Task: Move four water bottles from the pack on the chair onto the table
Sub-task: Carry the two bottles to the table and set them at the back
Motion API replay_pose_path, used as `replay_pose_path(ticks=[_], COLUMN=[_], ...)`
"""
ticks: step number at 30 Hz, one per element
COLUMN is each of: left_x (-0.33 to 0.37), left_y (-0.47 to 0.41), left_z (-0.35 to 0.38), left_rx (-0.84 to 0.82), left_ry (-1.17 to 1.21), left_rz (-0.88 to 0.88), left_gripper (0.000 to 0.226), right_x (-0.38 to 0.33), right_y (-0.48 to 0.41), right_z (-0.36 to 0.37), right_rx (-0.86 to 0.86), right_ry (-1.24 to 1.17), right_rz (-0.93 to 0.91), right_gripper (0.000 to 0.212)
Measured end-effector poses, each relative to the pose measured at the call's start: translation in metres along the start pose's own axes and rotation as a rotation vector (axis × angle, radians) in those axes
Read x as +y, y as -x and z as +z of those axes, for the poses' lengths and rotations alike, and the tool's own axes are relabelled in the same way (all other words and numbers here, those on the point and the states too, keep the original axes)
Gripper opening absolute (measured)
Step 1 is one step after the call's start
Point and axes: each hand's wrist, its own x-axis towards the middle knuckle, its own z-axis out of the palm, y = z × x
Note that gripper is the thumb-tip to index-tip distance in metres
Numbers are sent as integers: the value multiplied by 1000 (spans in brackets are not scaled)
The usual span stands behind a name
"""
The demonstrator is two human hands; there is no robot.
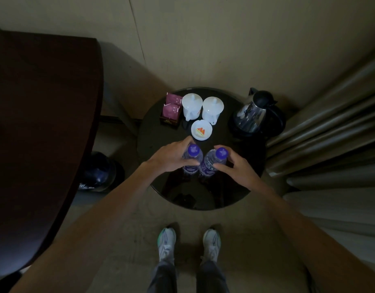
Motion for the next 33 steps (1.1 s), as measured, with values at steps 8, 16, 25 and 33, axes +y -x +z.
replay_pose_path(ticks=[8, 16, 25, 33], left_x=[-13, -10, 11, 49], left_y=[1, 1, -10, -28], left_z=[25, 35, -14, -154], left_rx=[35, 163, 247, 367], left_ry=[204, 195, 219, 171], left_rz=[-29, -34, -90, 26], left_gripper=[77, 69, 65, 53], right_x=[5, 1, -44, -136], right_y=[-11, -19, -30, -95], right_z=[1, 3, -32, -89], right_rx=[-23, 19, 20, 181], right_ry=[47, 104, 125, 69], right_rz=[28, 8, -97, -275], right_gripper=[81, 68, 54, 49])
